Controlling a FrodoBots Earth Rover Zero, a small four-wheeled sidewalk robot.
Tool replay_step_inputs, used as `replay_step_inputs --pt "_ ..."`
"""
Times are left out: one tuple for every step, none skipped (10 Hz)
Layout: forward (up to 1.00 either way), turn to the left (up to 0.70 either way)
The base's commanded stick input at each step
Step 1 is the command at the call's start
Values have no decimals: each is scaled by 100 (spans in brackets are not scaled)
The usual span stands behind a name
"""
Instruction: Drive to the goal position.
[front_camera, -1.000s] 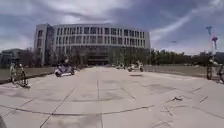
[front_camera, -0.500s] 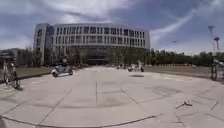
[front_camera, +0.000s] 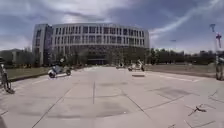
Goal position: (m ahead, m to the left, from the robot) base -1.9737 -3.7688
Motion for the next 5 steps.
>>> replay_step_inputs --pt "60 0" --pt "60 0" --pt "60 0" --pt "60 0" --pt "60 0"
